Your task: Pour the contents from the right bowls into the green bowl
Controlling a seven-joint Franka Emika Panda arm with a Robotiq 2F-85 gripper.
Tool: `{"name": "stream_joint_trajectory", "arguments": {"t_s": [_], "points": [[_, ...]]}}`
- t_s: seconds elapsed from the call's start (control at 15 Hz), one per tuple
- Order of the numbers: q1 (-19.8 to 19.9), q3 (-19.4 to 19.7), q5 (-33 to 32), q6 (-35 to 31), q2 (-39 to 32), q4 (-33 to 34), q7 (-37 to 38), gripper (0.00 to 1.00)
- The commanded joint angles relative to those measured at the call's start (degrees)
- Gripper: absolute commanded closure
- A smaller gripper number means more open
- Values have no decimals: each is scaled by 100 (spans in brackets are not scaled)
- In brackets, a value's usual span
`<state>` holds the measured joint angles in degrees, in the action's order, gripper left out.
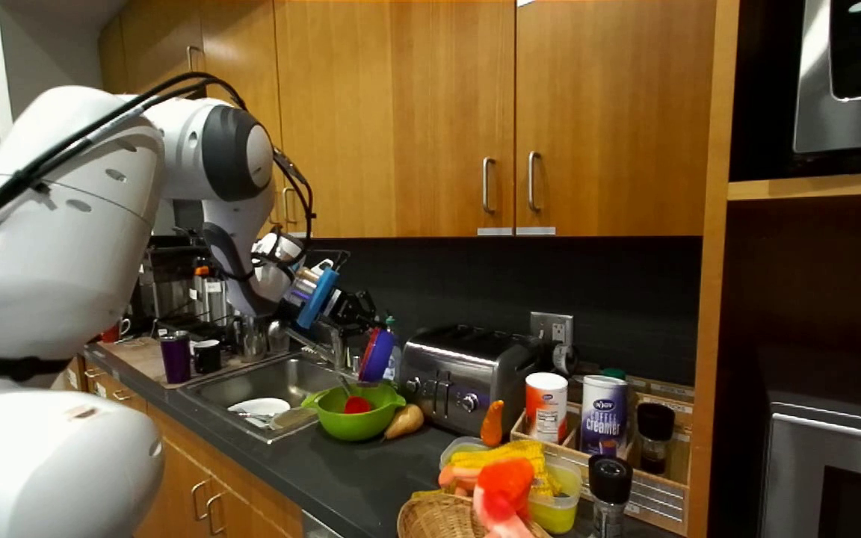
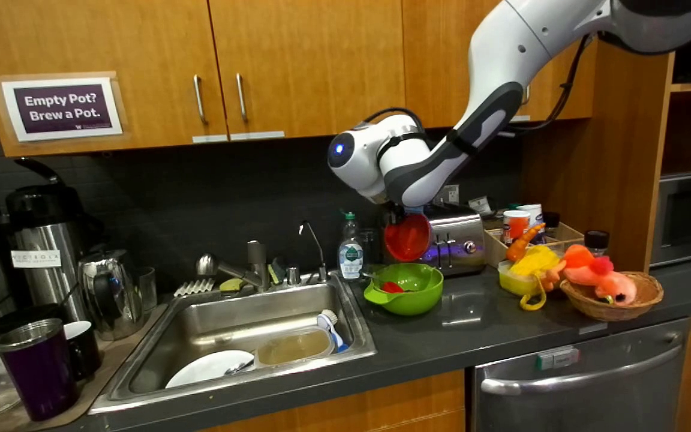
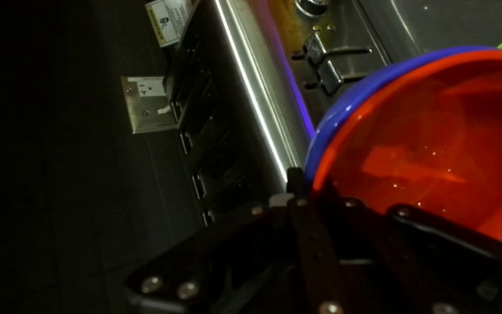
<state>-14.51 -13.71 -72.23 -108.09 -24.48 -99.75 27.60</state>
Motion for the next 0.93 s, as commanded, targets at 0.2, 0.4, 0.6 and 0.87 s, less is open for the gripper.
{"name": "stream_joint_trajectory", "arguments": {"t_s": [0.2, 0.4, 0.6, 0.87], "points": [[404, 202, 1150, -885, 632, -308, -461, 98], [548, 330, 1699, -1265, 781, -411, -683, 98], [639, 472, 2188, -1570, 916, -554, -865, 98], [739, 685, 2735, -1854, 1116, -803, -990, 98]]}}
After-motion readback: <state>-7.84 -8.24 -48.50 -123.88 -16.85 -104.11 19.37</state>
